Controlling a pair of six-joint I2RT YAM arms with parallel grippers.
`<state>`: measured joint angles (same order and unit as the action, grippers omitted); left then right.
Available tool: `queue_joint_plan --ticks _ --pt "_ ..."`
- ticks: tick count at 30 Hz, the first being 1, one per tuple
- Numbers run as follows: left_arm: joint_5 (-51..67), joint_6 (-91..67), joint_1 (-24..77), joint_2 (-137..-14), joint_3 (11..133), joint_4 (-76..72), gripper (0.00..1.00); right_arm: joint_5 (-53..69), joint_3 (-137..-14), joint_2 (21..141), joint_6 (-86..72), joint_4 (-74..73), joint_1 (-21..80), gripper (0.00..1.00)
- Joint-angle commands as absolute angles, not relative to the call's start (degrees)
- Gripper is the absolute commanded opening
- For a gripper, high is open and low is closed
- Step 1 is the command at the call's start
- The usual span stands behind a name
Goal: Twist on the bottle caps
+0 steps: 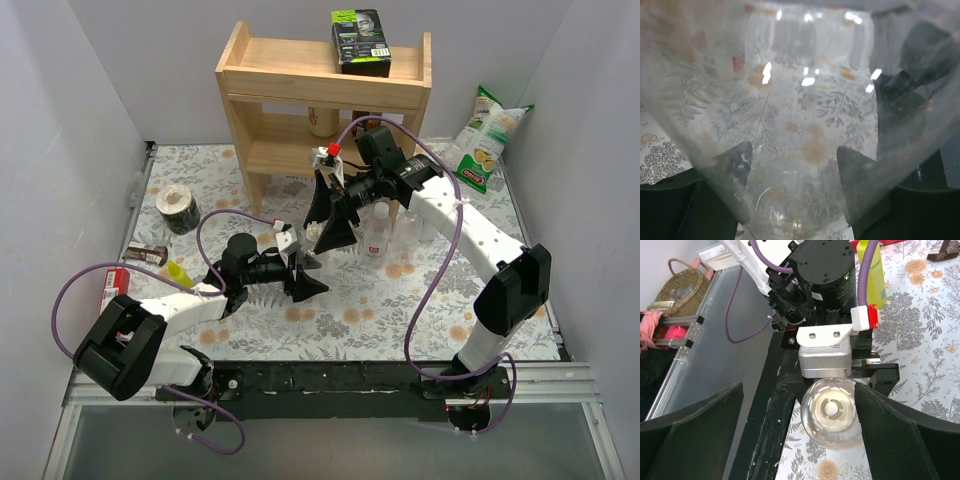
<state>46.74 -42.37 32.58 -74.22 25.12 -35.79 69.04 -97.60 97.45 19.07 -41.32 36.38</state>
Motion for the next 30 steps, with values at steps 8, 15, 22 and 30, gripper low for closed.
queue_joint_plan --ticks 8,15,22,30 --pt "45.1 -43.8 32.0 -74.5 26.8 -37.6 0.0 68.6 -92.8 91.9 18.9 -41.1 36.2 0.98" --pt "43.5 -45.5 30.7 -74.6 26.3 -38.1 0.0 64.3 -89.7 87.2 23.1 -46.7 35.3 0.98" --pt "44.3 -45.1 30.4 -74.9 26.1 -38.4 0.0 59.1 -86.3 83.5 25.3 -50.0 34.3 0.98" --pt "48.0 -42.5 31.1 -74.9 27.4 -35.2 0.0 56.8 -94.0 90.1 18.7 -41.1 33.1 0.98"
